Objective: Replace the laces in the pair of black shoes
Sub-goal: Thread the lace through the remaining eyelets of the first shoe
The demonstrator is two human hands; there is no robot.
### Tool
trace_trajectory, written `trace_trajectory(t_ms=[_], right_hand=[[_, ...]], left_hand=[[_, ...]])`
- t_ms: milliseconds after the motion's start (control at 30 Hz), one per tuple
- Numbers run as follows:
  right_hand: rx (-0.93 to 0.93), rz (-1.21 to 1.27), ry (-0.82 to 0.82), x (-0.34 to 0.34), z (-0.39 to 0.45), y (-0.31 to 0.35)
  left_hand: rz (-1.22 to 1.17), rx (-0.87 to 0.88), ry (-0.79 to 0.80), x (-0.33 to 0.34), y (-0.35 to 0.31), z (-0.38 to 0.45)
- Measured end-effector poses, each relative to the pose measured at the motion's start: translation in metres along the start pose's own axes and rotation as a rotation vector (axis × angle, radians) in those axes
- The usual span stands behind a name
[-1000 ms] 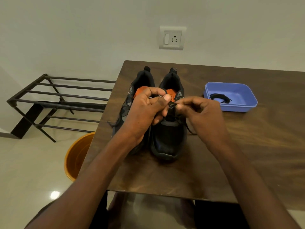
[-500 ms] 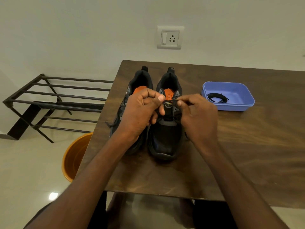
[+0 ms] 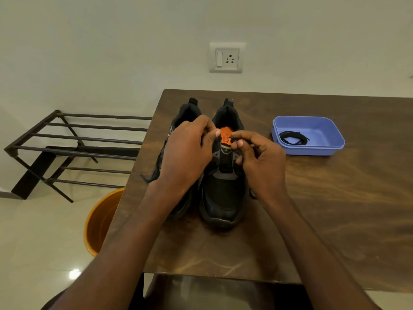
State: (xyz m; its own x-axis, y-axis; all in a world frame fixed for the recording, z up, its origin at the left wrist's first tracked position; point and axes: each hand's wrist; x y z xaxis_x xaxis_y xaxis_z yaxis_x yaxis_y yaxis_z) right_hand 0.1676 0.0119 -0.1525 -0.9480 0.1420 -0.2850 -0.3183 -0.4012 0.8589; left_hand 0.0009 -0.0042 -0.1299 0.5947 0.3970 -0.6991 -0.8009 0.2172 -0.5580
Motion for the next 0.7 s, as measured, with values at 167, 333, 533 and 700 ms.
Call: trace_trajectory(t_ms=[167,333,533,700], right_hand=[[-0.07,-0.166,0.016,0.006,0.001,-0.001],[-0.109,-0.28,0.056,0.006,0.0,-0.004],[0.004,-0.293,0.108,0.01,0.0,-0.002],[-0.02,-0.433,0.311,0.009,0.0,0.007]], left_hand=[[0.153,-0.107,0.02,0.015,0.004,-0.019],[0.215,-0.167,0.024,0.016,-0.002,-0.018],[0.22,-0.263,-0.016,0.017,-0.012,-0.024],[0.049,-0.293,-0.029,0.022,-0.011,-0.026]])
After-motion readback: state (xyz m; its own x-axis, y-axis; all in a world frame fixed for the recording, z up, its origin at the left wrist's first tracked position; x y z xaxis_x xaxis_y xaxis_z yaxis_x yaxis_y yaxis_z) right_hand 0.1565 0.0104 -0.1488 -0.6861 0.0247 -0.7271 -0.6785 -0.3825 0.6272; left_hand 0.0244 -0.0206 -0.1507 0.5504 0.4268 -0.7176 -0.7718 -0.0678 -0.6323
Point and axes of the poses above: each hand's wrist, its own z-axis towards the middle knuckle, its own x-axis out of the palm, y = z × x, and after that the axes turned 3 degrees about z, right-handed
